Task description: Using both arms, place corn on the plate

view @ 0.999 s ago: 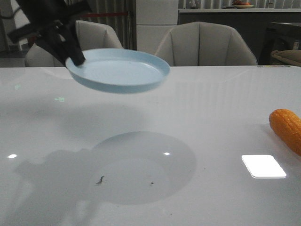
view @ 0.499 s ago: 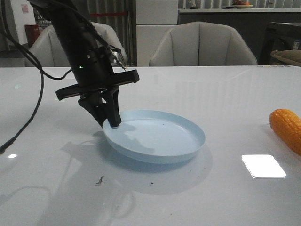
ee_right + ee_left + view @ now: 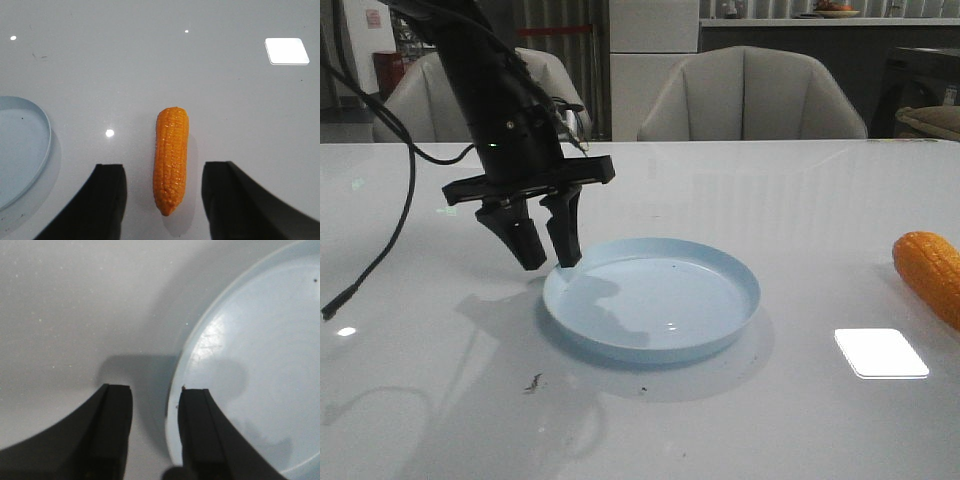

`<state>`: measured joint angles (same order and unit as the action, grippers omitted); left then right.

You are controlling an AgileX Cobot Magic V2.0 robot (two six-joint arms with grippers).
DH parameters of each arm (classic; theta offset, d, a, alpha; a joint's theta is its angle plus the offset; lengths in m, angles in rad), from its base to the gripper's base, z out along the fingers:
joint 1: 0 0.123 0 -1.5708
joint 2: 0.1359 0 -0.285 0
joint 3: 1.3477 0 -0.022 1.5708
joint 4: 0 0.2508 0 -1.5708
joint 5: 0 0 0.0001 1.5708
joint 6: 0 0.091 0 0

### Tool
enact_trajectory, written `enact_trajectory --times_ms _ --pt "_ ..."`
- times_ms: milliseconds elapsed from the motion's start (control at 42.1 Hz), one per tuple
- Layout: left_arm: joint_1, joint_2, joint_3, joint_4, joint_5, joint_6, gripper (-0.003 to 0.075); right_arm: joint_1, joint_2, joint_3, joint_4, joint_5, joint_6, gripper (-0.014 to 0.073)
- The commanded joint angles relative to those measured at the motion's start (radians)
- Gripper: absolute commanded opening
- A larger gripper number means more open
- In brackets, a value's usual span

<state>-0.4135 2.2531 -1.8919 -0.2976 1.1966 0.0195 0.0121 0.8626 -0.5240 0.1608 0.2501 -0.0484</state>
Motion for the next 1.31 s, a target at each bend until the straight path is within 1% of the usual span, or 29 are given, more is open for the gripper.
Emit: enact_trajectory --times_ms 0,190,309,476,594,690,785,856,904,999,1023,1046,1094,1118,1141,1189,1260,1284 --pt "0.003 -0.066 -0.113 -0.015 0.065 0.071 0.0330 -0.001 -0.001 -0.038 0.000 -0.074 -0.008 0.0455" --pt "0.037 -0.121 -0.312 -0.002 0.072 0.072 0.0330 -0.001 -0.001 -0.038 0.000 -0.074 -0.008 0.0455" --pt "0.060 -0.186 -0.383 0.026 0.072 0.072 0.0330 -0.001 -0.001 -0.038 0.000 -0.074 -0.008 0.0455" --pt "0.107 -0.353 -0.393 0.200 0.072 0.063 0.0330 -0.001 -0.001 -0.038 0.000 -0.074 -0.008 0.0455" --pt "0.155 -0.481 -0.386 0.263 0.072 0.063 0.0330 -0.001 -0.001 -0.038 0.000 -0.074 -0.008 0.0455" --pt "0.197 -0.575 -0.336 0.298 0.071 0.063 0.0330 -0.001 -0.001 -0.038 0.000 -0.074 -0.008 0.0455" --pt "0.245 -0.672 -0.220 0.349 0.048 0.063 0.0330 -0.001 -0.001 -0.038 0.000 -0.074 -0.008 0.0455" --pt "0.283 -0.748 -0.088 0.353 -0.018 0.063 0.0330 -0.001 -0.001 -0.038 0.000 -0.074 -0.008 0.0455" --pt "0.309 -0.810 0.032 0.350 -0.099 0.063 0.0330 -0.001 -0.001 -0.038 0.000 -0.074 -0.008 0.0455" --pt "0.348 -0.951 0.304 0.328 -0.314 0.063 0.0330 -0.001 -0.001 -0.038 0.000 -0.074 -0.008 0.0455" --pt "0.361 -0.994 0.417 0.317 -0.378 0.063 0.0330 -0.001 -0.001 -0.038 0.000 -0.074 -0.008 0.0455" --pt "0.368 -1.026 0.462 0.308 -0.409 0.063 0.0330 -0.001 -0.001 -0.038 0.000 -0.074 -0.008 0.0455" --pt "0.383 -1.098 0.642 0.286 -0.526 0.063 0.0330 -0.001 -0.001 -0.038 0.000 -0.074 -0.008 0.0455" --pt "0.386 -1.127 0.707 0.277 -0.577 0.063 0.0330 -0.001 -0.001 -0.038 0.000 -0.073 -0.008 0.0455" --pt "0.392 -1.156 0.770 0.269 -0.602 0.063 0.0330 -0.001 -0.001 -0.038 0.000 -0.073 -0.008 0.0455" --pt "0.395 -1.229 0.928 0.254 -0.694 0.063 0.0330 -0.001 -0.001 -0.038 0.000 -0.073 -0.008 0.0455" --pt "0.395 -1.321 1.110 0.234 -0.793 0.063 0.0330 -0.001 -0.001 -0.038 0.000 -0.066 -0.008 0.0455" --pt "0.395 -1.344 1.138 0.224 -0.813 0.063 0.0330 -0.001 -0.001 -0.038 0.000 -0.061 -0.008 0.0455"
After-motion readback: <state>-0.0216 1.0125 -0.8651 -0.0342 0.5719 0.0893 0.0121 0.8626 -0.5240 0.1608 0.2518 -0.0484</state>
